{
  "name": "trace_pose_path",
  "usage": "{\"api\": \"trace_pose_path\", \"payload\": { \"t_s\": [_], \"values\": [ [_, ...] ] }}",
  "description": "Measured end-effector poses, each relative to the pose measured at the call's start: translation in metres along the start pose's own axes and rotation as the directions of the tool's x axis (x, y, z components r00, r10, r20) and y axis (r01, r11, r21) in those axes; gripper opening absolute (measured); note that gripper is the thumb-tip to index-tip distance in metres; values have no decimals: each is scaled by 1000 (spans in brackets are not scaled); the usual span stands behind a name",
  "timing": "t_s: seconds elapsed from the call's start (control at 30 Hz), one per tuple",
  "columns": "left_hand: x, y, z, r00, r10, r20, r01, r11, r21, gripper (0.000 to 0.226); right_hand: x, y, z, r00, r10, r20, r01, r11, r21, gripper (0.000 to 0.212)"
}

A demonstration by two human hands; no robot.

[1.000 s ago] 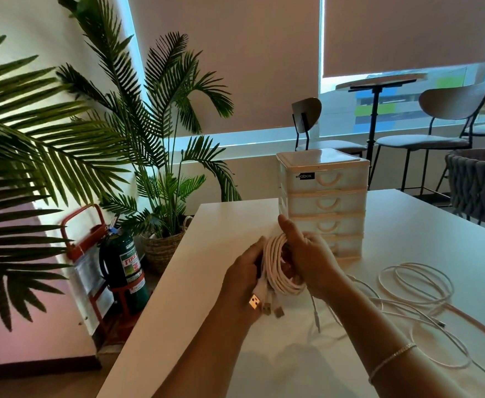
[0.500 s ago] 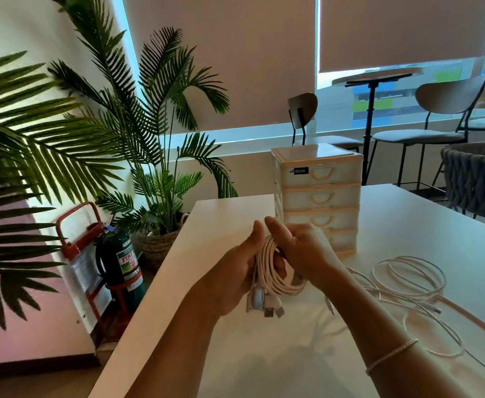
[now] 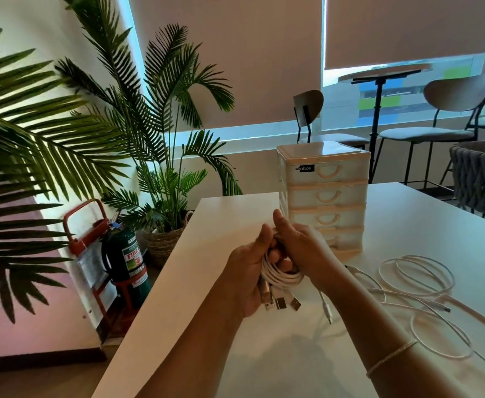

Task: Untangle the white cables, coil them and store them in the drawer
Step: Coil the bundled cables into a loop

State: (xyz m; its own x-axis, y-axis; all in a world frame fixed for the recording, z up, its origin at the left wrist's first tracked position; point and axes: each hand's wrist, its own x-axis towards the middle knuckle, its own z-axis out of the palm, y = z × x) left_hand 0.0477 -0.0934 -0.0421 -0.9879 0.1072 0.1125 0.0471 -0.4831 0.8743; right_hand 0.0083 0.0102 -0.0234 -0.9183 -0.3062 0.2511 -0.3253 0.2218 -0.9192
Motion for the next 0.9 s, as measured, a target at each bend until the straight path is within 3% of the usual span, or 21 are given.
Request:
{"api": "trace_pose_path", "payload": {
  "t_s": [0.17,0.43,0.57,0.9],
  "values": [
    [2,6,-4,994,84,-73,-93,988,-120,33,-6,3,2,992,11,125,-34,983,181,53],
    [1,17,-9,988,48,-144,-87,957,-277,51,-12,6,20,989,-103,-103,96,993,-67,51],
    [-1,18,-10,980,90,-177,-126,972,-199,38,-18,3,25,978,-163,-131,142,978,-156,34],
    [7,15,-17,906,62,-420,-129,983,-133,38,-22,15,39,974,-186,-129,135,934,-331,64]
  ]
}}
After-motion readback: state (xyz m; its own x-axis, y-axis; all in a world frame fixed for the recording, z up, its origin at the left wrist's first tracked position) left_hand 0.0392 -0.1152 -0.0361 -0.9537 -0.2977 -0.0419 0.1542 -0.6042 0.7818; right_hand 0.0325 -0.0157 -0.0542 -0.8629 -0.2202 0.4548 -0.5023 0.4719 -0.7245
